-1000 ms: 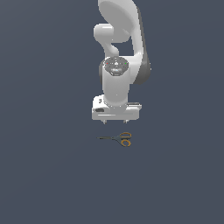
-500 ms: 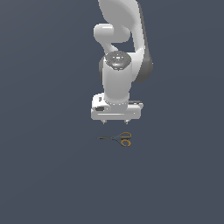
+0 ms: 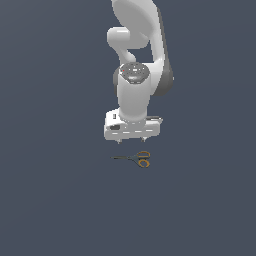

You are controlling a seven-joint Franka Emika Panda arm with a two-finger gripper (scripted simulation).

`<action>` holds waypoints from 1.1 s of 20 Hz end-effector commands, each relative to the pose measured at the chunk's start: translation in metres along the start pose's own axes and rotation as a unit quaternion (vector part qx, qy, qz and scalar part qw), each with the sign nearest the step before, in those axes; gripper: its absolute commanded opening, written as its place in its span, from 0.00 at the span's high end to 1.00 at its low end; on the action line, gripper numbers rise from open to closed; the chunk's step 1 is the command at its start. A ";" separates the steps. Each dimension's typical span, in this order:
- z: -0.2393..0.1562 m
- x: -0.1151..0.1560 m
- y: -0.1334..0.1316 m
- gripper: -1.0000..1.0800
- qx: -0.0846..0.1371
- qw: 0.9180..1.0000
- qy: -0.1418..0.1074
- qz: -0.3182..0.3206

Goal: Pick up the object and move it to a goal position.

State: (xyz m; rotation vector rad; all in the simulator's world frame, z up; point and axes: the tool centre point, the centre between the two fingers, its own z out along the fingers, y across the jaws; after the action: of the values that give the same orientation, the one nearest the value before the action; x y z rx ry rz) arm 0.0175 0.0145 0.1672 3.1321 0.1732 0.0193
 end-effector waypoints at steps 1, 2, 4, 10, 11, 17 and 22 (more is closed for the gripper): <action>0.004 0.000 0.001 0.04 -0.001 1.000 -0.001 -0.021; 0.006 0.000 0.001 0.04 -0.001 1.000 -0.001 -0.031; 0.011 0.000 0.001 0.04 -0.002 0.999 -0.002 -0.053; 0.026 -0.001 0.002 0.04 -0.004 0.991 -0.004 -0.135; 0.029 -0.002 0.003 0.04 -0.004 0.989 -0.005 -0.149; 0.045 -0.003 0.003 0.04 -0.005 0.972 -0.007 -0.234; 0.059 -0.004 0.003 0.04 -0.004 0.953 -0.008 -0.303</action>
State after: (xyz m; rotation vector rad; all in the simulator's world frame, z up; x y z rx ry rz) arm 0.0149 0.0107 0.1125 2.9446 1.0439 -0.0074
